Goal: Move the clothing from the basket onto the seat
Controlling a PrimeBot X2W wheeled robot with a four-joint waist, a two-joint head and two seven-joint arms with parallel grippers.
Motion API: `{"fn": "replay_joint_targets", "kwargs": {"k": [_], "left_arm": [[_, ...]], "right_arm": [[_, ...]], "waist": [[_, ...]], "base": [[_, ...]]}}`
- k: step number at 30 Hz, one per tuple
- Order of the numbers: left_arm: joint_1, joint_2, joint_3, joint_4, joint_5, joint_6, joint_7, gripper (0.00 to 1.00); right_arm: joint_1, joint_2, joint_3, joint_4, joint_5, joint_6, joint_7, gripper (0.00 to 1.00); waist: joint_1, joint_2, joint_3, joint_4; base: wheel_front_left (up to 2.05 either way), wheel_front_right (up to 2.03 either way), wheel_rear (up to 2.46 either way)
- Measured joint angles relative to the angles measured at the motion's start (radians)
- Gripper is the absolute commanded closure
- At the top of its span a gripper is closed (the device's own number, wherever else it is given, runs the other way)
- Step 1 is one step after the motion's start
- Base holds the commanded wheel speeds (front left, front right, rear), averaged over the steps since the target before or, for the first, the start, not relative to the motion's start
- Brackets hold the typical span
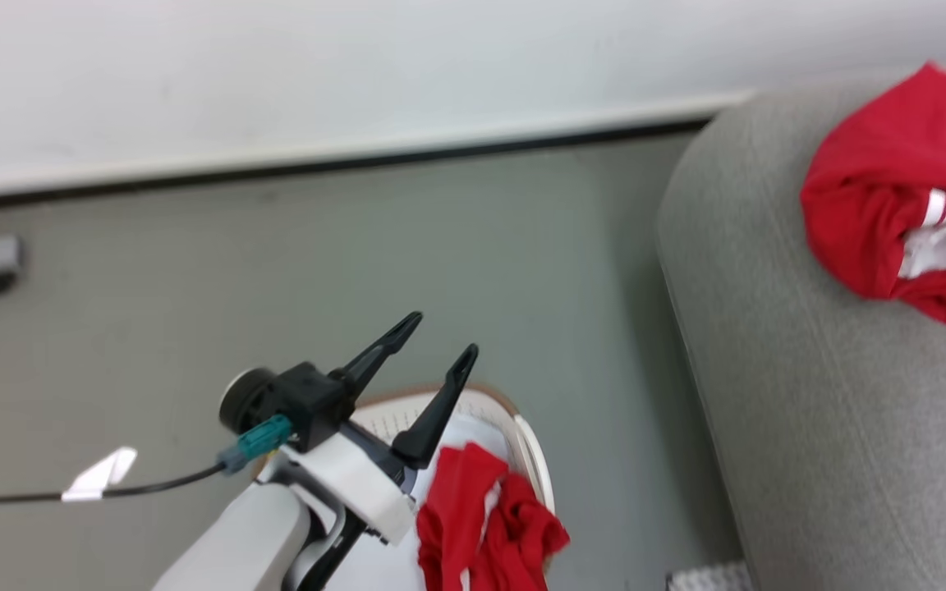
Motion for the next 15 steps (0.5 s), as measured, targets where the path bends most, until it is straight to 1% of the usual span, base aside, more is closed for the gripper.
{"fn": "replay_joint_targets", "kwargs": {"k": [4, 7, 9, 12, 15], "left_arm": [[0.055, -0.012, 0.054, 0.004, -0.001, 0.016, 0.0, 0.0], [0.098, -0.015, 0.098, 0.007, -0.002, 0.029, 0.0, 0.0], [0.124, -0.016, 0.132, 0.009, -0.002, 0.042, 0.0, 0.0], [0.159, -0.018, 0.185, 0.008, -0.001, 0.071, 0.0, 0.0], [0.192, -0.021, 0.232, 0.009, 0.005, 0.086, 0.0, 0.0]], "right_arm": [[0.11, -0.026, 0.053, -0.157, 0.093, 0.0, 0.015, 0.0], [0.193, -0.031, 0.064, -0.264, 0.141, 0.0, 0.017, 0.0], [0.249, -0.028, 0.05, -0.328, 0.164, 0.0, 0.007, 0.0], [0.326, -0.016, 0.023, -0.414, 0.168, 0.0, -0.018, 0.0], [0.397, 0.021, -0.008, -0.488, 0.158, 0.0, -0.049, 0.0]], "waist": [[-0.0001, 0.0, -0.091, 0.021], [-0.0002, 0.0, -0.156, 0.039], [-0.0002, 0.0, -0.194, 0.053], [-0.0004, 0.0, -0.235, 0.079], [-0.0003, 0.0, -0.255, 0.109]], "base": [[0.0, 0.0, 0.0], [0.0, 0.0, 0.0], [0.0, 0.0, 0.0], [0.0, 0.0, 0.0], [0.0, 0.0, 0.0]]}}
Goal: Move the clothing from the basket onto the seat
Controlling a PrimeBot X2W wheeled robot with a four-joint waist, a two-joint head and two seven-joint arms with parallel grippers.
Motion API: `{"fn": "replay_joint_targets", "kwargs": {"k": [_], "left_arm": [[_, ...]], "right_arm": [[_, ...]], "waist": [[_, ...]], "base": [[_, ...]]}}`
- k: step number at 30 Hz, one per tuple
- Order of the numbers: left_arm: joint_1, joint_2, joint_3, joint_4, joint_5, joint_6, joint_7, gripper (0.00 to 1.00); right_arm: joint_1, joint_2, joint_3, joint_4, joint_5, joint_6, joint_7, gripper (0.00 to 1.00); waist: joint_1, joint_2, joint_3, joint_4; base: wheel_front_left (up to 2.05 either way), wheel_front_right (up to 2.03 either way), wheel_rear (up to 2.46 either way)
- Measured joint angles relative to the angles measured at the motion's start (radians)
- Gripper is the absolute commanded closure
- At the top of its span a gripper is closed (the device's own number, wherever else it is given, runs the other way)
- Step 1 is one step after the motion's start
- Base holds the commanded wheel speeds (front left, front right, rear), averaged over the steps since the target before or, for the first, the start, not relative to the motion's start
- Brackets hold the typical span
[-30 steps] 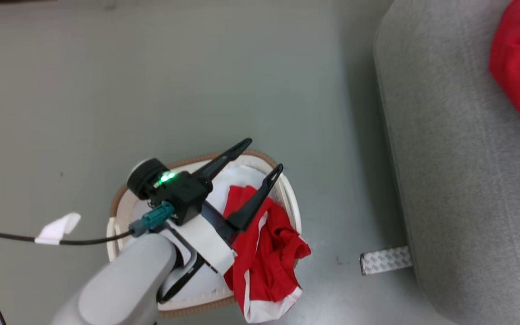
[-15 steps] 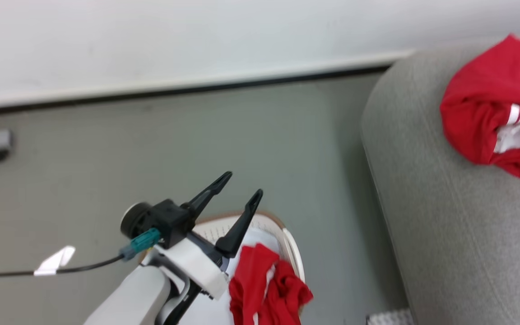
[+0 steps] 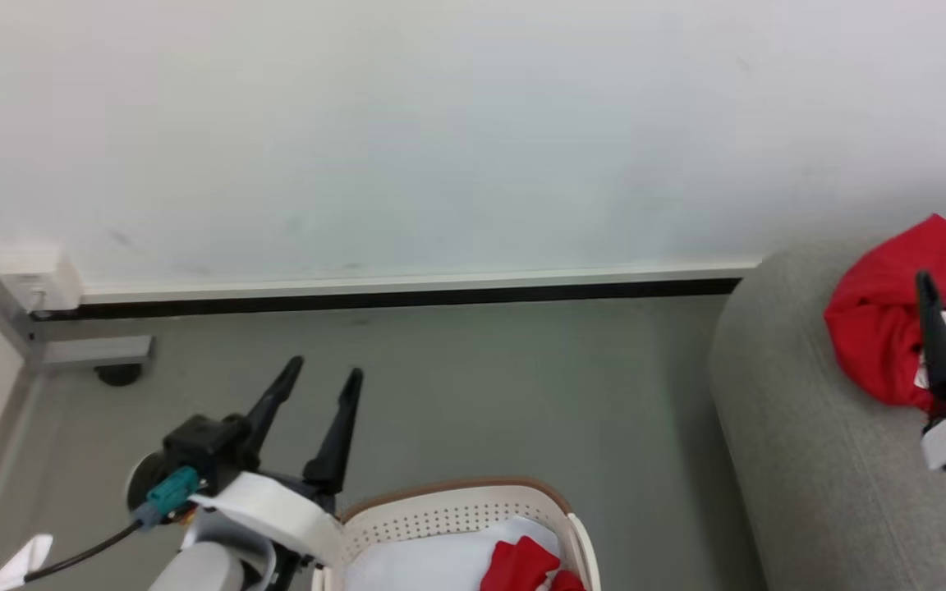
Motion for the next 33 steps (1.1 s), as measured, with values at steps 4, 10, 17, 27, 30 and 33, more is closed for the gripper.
{"fn": "replay_joint_targets", "kwargs": {"k": [4, 10, 17, 27, 30, 33], "left_arm": [[0.044, -0.01, 0.067, -0.003, 0.01, 0.013, 0.0, 0.0], [0.109, -0.031, 0.15, -0.021, 0.038, 0.018, 0.0, 0.0], [0.185, -0.087, 0.251, -0.054, 0.091, 0.0, 0.0, 0.0], [0.227, -0.147, 0.336, -0.075, 0.189, -0.056, 0.0, 0.0], [0.231, -0.158, 0.353, -0.078, 0.206, -0.07, 0.0, 0.0], [0.232, -0.166, 0.369, -0.078, 0.217, -0.082, 0.0, 0.0]], "right_arm": [[0.114, 0.072, -0.034, -0.085, -0.042, 0.0, -0.037, 0.0], [0.231, 0.167, -0.064, -0.163, -0.094, 0.0, -0.084, 0.0], [0.322, 0.257, -0.092, -0.213, -0.145, 0.0, -0.139, 0.0], [0.364, 0.326, -0.095, -0.214, -0.137, 0.0, -0.158, 0.0], [0.364, 0.333, -0.092, -0.214, -0.139, 0.0, -0.161, 0.0], [0.364, 0.337, -0.092, -0.214, -0.145, 0.0, -0.162, 0.0]], "waist": [[0.0, 0.0, -0.014, 0.03], [0.0001, 0.0, -0.014, 0.047], [0.0002, 0.0, -0.007, 0.048], [0.0003, 0.0, 0.003, 0.039], [0.0003, 0.0, 0.006, 0.033], [0.0003, 0.0, 0.009, 0.029]], "base": [[0.0, 0.0, 0.0], [0.0, 0.0, 0.0], [0.0, 0.0, 0.0], [0.0, 0.0, 0.0], [0.0, 0.0, 0.0], [0.0, 0.0, 0.0]]}}
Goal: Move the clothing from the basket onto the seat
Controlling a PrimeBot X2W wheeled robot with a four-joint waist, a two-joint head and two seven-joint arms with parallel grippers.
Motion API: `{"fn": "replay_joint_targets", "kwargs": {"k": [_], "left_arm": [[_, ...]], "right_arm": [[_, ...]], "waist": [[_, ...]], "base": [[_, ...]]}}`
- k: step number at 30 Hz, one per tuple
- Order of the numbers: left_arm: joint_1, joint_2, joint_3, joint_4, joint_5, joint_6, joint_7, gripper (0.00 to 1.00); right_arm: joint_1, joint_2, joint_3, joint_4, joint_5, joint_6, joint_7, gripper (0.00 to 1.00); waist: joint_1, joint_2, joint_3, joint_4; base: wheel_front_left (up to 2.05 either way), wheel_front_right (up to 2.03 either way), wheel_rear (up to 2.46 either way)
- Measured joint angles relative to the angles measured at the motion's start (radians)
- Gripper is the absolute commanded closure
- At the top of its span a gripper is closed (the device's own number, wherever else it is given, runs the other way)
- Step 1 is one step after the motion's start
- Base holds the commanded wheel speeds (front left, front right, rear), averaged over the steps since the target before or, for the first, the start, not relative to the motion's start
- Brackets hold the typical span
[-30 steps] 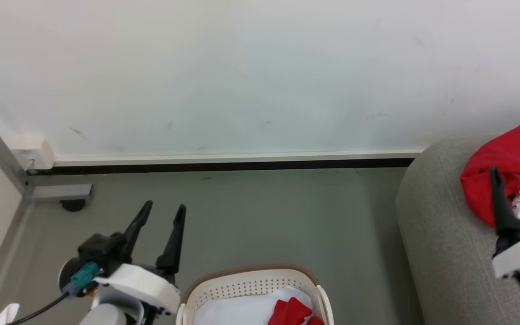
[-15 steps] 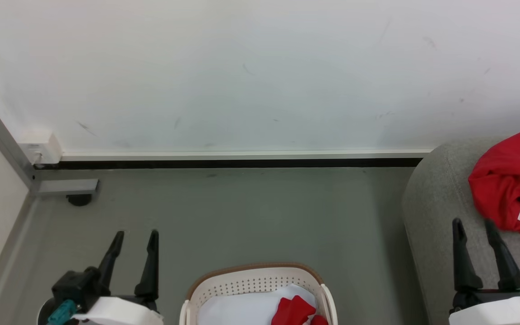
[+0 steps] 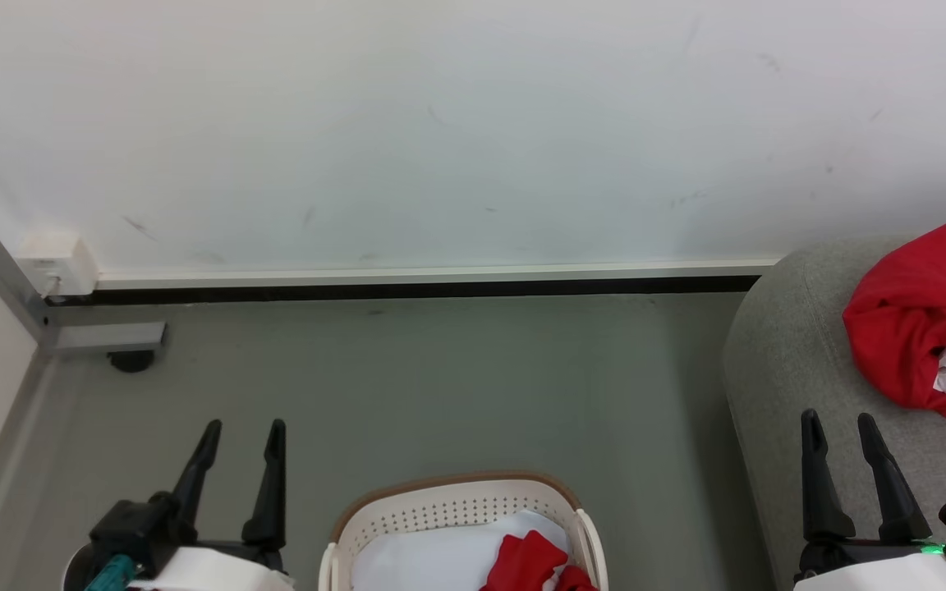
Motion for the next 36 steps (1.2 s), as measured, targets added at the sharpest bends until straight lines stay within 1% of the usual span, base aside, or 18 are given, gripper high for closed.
{"fn": "replay_joint_targets", "kwargs": {"k": [5, 13, 23, 27, 31, 36], "left_arm": [[-0.001, -0.019, 0.012, 0.002, 0.026, -0.015, 0.0, 0.0], [-0.004, -0.03, 0.03, -0.002, 0.046, -0.032, 0.0, 0.0], [-0.027, -0.029, 0.035, 0.011, 0.057, -0.041, 0.0, 0.0], [-0.061, -0.021, 0.014, 0.044, 0.056, -0.044, 0.0, 0.0], [-0.11, -0.007, -0.028, 0.119, 0.046, -0.045, 0.0, 0.0], [-0.205, 0.019, -0.138, 0.22, 0.016, -0.045, 0.044, 0.0]], "right_arm": [[-0.001, 0.005, 0.002, -0.01, -0.005, 0.0, 0.0, 0.0], [-0.002, 0.011, 0.003, -0.022, -0.008, 0.0, 0.0, 0.0], [-0.035, 0.016, 0.005, -0.032, -0.01, 0.0, -0.002, 0.0], [-0.067, 0.017, 0.002, -0.031, -0.017, 0.0, -0.002, 0.0], [-0.101, 0.018, -0.001, -0.026, -0.026, 0.0, -0.002, 0.0], [-0.134, 0.018, 0.005, -0.02, -0.043, 0.0, -0.002, 0.0]], "waist": [[0.0, 0.0, 0.005, -0.003], [0.0, 0.0, 0.012, -0.013], [0.0001, 0.0, 0.072, -0.06], [0.0003, 0.0, 0.115, -0.091], [0.0004, 0.0, 0.158, -0.133], [0.0004, 0.0, 0.218, -0.186]], "base": [[0.0, 0.0, 0.0], [0.0, 0.0, 0.0], [0.0, 0.0, 0.0], [0.0, 0.0, 0.0], [0.0, 0.0, 0.0], [0.0, 0.0, 0.0]]}}
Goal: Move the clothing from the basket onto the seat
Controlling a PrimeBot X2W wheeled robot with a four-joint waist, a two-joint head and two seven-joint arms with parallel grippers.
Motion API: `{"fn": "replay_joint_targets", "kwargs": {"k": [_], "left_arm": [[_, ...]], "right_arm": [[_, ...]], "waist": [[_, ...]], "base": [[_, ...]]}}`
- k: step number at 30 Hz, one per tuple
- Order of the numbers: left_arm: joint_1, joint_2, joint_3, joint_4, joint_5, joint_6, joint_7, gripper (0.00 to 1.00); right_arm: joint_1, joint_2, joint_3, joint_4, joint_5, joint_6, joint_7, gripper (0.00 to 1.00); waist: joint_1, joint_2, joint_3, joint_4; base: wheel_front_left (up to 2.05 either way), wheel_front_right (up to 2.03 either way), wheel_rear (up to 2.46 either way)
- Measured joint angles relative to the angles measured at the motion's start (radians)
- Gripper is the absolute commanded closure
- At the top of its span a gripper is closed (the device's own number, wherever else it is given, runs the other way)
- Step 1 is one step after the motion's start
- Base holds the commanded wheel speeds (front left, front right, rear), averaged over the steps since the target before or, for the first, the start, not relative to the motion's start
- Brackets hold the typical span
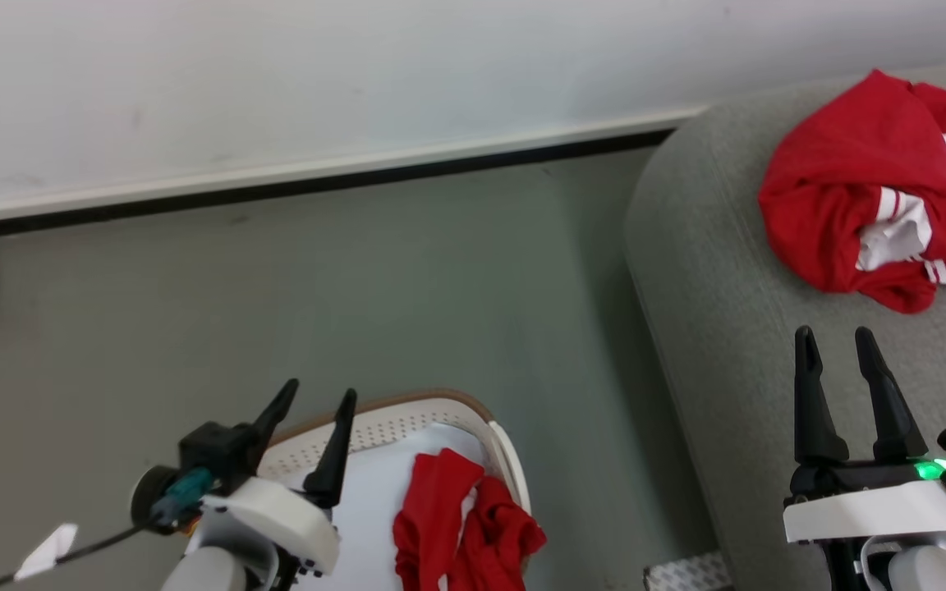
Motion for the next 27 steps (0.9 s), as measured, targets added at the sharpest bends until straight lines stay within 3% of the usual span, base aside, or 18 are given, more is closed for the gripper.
{"fn": "replay_joint_targets", "kwargs": {"k": [11, 18, 27], "left_arm": [[-0.164, 0.063, -0.233, 0.235, -0.1, -0.003, 0.079, 0.0], [-0.26, 0.098, -0.416, 0.381, -0.244, -0.003, 0.16, 0.0], [-0.342, 0.149, -0.567, 0.46, -0.455, -0.003, 0.272, 0.0]], "right_arm": [[-0.058, 0.0, -0.019, -0.021, 0.006, 0.0, 0.0, 0.0], [-0.094, 0.0, -0.03, -0.05, 0.046, 0.0, 0.0, 0.0], [-0.123, 0.001, -0.015, -0.076, 0.105, 0.0, 0.0, 0.0]], "waist": [[0.0, 0.0001, 0.132, -0.097], [-0.0001, 0.0, 0.243, -0.157], [-0.0002, 0.0, 0.359, -0.212]], "base": [[0.0, 0.0, 0.0], [0.0, 0.0, 0.0], [0.0, 0.0, 0.0]]}}
